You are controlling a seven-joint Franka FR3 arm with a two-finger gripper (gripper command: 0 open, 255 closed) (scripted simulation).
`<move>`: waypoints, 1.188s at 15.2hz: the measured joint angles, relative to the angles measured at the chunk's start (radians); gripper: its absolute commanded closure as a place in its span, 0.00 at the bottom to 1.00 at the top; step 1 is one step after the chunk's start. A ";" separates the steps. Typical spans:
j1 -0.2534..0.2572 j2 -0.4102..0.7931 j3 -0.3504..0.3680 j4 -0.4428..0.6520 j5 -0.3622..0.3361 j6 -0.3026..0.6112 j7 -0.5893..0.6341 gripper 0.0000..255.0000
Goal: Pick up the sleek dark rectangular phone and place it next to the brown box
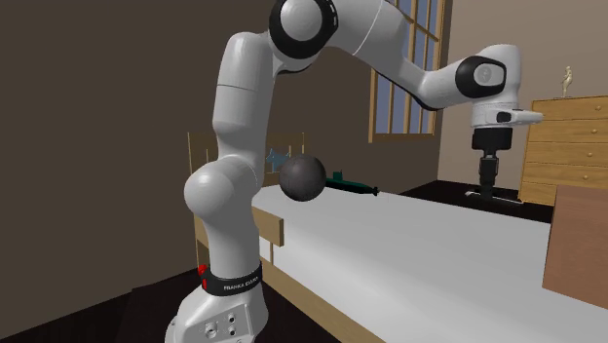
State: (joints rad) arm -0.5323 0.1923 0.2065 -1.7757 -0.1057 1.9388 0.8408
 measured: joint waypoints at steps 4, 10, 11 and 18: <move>0.000 0.012 -0.001 -0.037 -0.005 0.048 0.005 1.00; 0.002 0.039 -0.003 -0.083 -0.014 0.121 0.016 1.00; 0.002 0.044 -0.003 -0.092 -0.016 0.134 0.018 1.00; 0.006 0.086 -0.007 -0.133 -0.031 0.216 0.033 1.00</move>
State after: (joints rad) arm -0.5267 0.2786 0.1994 -1.9089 -0.1369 2.1548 0.8735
